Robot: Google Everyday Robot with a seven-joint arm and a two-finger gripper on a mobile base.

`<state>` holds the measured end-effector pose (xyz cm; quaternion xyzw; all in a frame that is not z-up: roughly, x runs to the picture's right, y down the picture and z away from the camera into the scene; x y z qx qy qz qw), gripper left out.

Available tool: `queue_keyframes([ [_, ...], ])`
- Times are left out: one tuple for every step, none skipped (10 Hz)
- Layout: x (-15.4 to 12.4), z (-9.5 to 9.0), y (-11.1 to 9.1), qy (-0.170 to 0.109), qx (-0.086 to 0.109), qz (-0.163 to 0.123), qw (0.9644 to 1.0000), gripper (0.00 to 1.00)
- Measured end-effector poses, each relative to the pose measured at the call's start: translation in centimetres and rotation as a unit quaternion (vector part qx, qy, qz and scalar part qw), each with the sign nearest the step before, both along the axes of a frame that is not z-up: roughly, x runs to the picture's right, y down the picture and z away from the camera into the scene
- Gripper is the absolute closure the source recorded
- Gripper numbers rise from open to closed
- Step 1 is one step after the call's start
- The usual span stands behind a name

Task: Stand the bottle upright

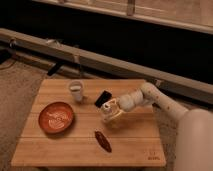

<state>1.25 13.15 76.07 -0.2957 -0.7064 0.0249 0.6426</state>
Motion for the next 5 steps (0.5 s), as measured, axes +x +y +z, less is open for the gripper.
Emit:
queue_keyframes([
  [-0.08, -0.01, 0.03, -0.009, 0.001, -0.002, 1.0000, 1.00],
  [-0.24, -0.05, 0.01, -0.015, 0.002, -0.005, 0.9999, 1.00],
  [-0.32, -0.11, -0.07, -0.020, 0.007, -0.010, 0.9997, 1.00],
  [-0.47, -0.11, -0.01, -0.025, 0.014, -0.021, 0.9994, 1.00],
  [-0.63, -0.13, -0.04, -0.029, 0.019, -0.028, 0.9990, 1.00],
])
